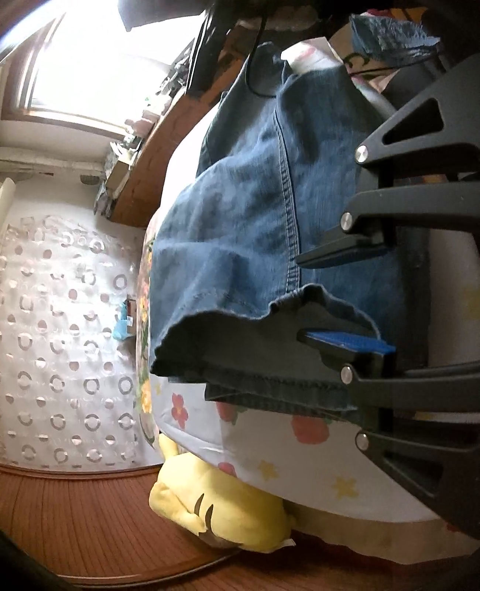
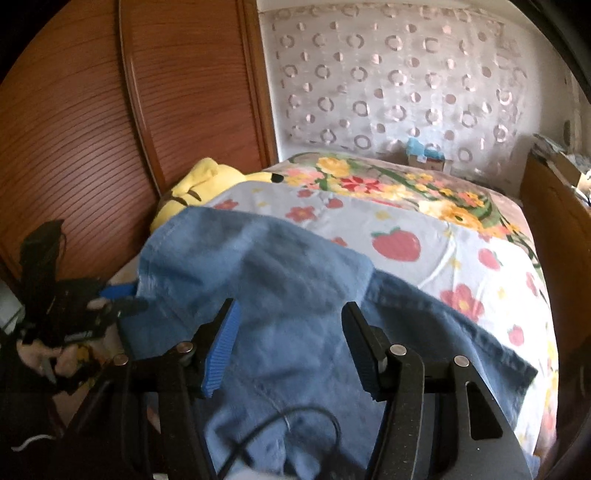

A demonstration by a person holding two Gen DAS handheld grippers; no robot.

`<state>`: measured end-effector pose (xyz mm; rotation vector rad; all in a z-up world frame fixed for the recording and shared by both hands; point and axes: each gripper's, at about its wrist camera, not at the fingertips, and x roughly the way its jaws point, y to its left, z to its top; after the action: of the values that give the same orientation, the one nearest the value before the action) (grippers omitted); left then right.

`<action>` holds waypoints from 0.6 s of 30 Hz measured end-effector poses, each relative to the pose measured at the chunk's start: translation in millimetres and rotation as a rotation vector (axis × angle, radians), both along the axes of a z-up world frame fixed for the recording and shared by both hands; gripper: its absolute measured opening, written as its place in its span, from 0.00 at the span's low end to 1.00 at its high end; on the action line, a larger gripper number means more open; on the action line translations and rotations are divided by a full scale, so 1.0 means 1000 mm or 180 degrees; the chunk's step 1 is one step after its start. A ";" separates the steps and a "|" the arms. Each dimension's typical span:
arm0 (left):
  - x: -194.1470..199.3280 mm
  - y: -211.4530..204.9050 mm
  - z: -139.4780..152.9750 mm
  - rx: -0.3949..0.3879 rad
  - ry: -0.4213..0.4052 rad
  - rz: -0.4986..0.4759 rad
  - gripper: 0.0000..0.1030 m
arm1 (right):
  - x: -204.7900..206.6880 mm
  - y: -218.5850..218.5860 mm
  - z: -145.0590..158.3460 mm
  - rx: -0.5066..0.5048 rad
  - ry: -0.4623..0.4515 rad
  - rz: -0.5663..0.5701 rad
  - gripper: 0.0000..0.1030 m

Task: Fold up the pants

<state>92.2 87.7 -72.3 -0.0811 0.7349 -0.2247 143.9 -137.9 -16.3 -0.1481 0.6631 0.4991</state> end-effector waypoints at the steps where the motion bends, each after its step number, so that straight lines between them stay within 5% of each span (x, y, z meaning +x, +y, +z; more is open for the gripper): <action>1: 0.000 -0.001 -0.001 -0.0002 0.0006 -0.0007 0.18 | -0.005 -0.003 0.002 0.0004 -0.0037 -0.0021 0.56; 3: 0.000 -0.002 -0.001 0.0004 -0.0006 -0.0003 0.07 | -0.015 -0.009 0.009 0.0047 -0.0115 -0.0039 0.56; 6: -0.004 -0.001 0.006 0.0012 -0.0081 -0.0014 0.03 | -0.032 -0.022 0.030 0.0095 -0.0264 -0.0089 0.56; 18: -0.025 0.024 0.035 -0.0018 -0.0206 0.0143 0.02 | -0.077 -0.089 0.108 -0.0066 -0.0723 -0.0552 0.56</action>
<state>67.0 112.1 -37.4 -0.0952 0.6672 -0.1856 67.2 -227.3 91.3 -0.1626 0.4539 0.3028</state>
